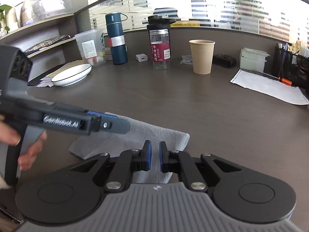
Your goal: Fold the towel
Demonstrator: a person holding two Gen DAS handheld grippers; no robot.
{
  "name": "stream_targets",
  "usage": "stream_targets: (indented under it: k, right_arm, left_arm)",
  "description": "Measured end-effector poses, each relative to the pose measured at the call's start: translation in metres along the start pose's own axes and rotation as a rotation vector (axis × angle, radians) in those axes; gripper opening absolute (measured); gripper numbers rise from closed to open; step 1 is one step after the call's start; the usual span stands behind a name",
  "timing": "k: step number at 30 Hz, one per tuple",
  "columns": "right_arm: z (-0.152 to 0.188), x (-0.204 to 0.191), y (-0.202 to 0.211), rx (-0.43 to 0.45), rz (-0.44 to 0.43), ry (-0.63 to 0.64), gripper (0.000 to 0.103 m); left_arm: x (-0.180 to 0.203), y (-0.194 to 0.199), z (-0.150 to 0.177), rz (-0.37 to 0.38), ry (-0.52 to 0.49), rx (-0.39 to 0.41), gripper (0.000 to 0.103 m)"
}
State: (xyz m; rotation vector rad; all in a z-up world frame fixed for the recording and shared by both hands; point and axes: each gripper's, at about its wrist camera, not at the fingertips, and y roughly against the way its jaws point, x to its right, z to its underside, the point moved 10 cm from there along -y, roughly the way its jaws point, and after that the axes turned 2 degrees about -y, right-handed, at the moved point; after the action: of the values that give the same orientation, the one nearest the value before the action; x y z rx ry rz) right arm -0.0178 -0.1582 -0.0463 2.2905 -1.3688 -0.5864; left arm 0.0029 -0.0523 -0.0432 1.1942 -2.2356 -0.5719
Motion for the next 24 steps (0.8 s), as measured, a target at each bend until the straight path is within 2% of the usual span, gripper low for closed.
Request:
stream_targets:
  k: [13, 19, 24]
  right_arm:
    - [-0.012, 0.022, -0.022, -0.010, -0.003, -0.085, 0.008]
    - [-0.015, 0.031, -0.016, 0.013, 0.004, -0.124, 0.008]
    - [-0.011, 0.025, -0.002, 0.024, -0.003, -0.089, 0.008]
  left_arm:
    - [-0.016, -0.010, -0.007, 0.005, 0.039, 0.033, 0.040]
    - [-0.025, -0.005, -0.010, -0.007, 0.065, 0.044, 0.040]
    - [-0.022, 0.012, -0.011, -0.011, 0.046, 0.053, 0.044]
